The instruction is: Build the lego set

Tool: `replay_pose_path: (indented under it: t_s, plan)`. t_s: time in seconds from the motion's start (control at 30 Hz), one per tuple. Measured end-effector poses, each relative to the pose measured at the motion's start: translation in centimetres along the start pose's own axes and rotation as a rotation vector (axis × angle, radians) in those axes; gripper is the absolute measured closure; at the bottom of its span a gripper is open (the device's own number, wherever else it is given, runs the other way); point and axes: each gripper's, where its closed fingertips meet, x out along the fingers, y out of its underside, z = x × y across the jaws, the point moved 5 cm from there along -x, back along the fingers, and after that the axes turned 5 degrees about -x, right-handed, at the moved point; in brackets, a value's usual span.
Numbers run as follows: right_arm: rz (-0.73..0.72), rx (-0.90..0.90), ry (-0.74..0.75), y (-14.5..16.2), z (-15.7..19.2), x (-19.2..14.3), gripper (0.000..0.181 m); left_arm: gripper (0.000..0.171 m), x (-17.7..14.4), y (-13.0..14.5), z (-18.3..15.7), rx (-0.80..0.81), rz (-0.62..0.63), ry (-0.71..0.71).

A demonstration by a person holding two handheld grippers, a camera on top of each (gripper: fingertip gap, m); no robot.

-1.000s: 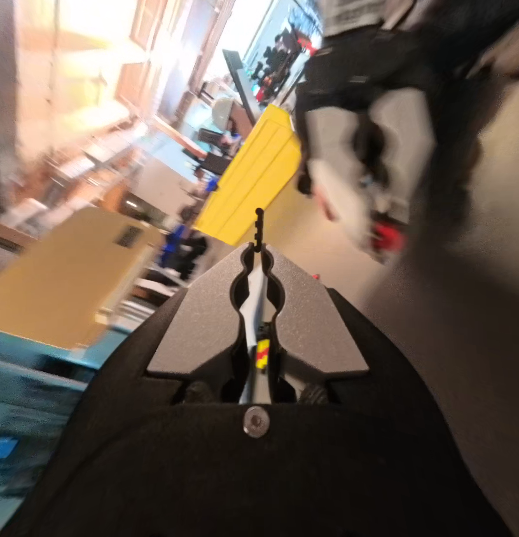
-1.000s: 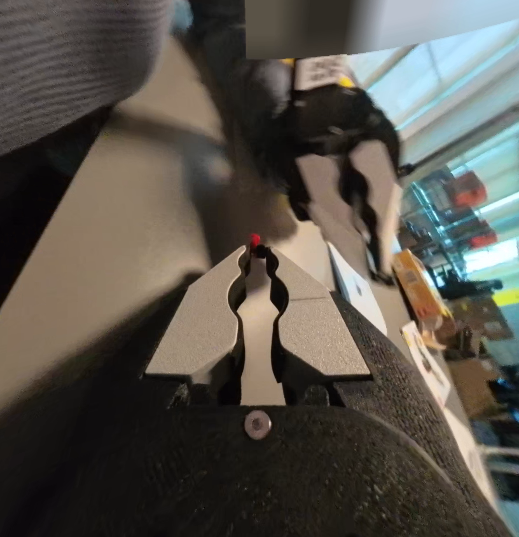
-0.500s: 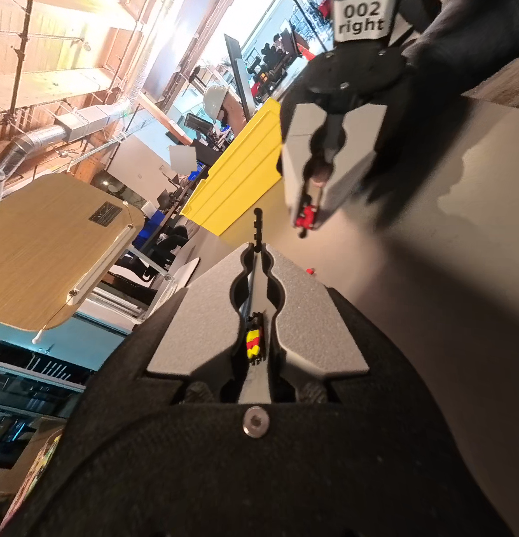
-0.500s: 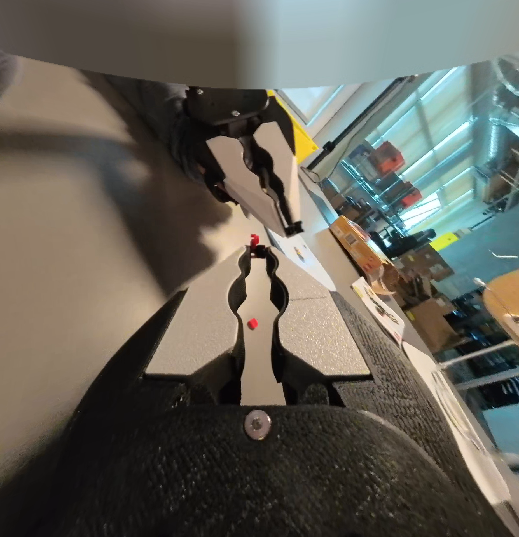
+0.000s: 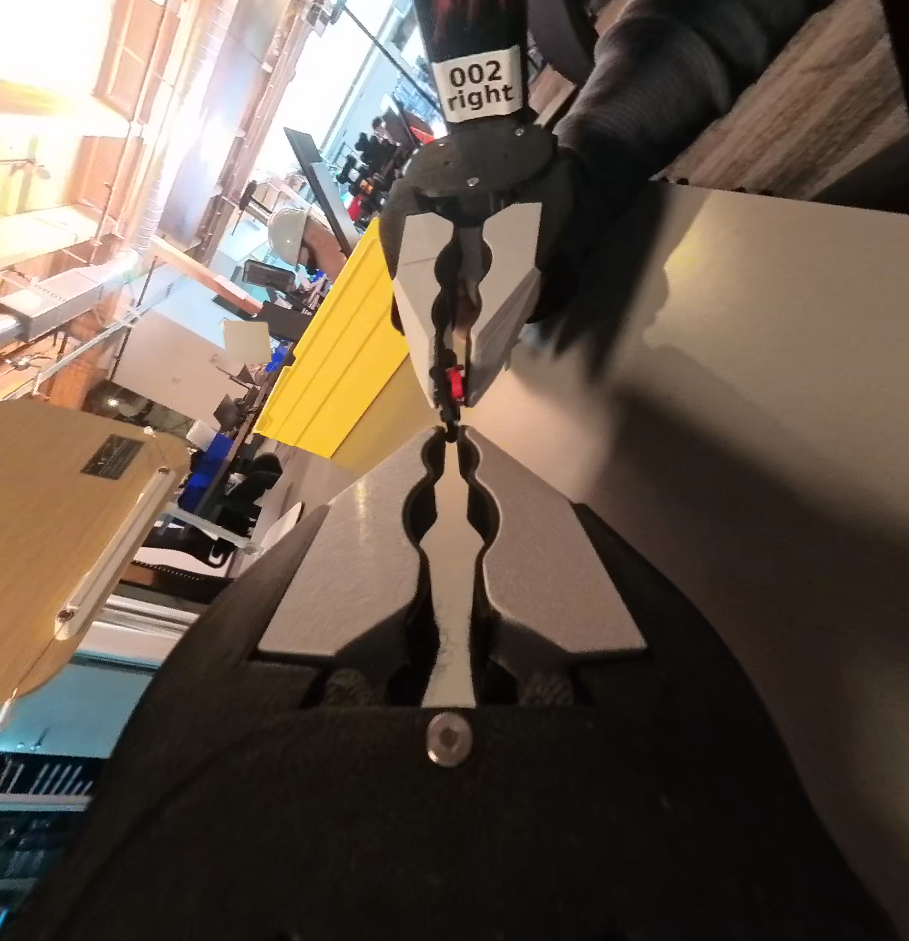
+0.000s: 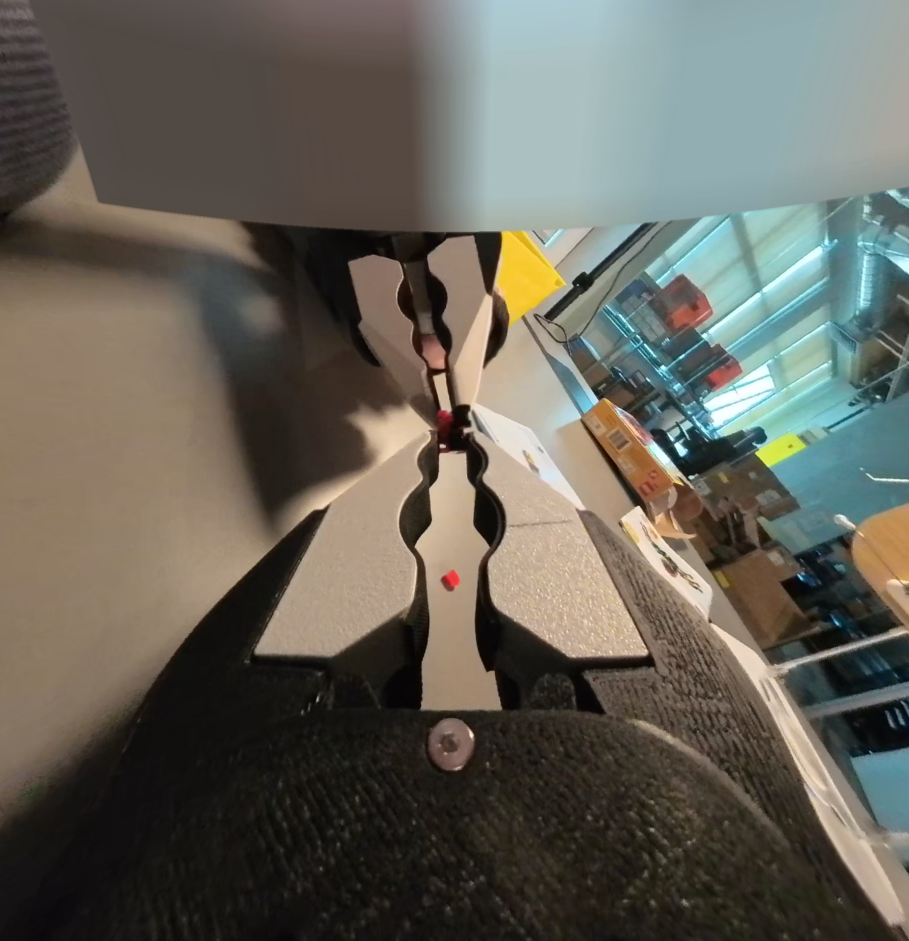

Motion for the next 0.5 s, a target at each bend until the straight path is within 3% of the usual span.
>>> replay_pose_path:
  t_s: [0.5]
  plan:
    - [-0.012,-0.052,-0.046,-0.41,1.01,0.27,0.169,0.168,-0.07,-0.37,-1.03,0.115,-0.04,0.051]
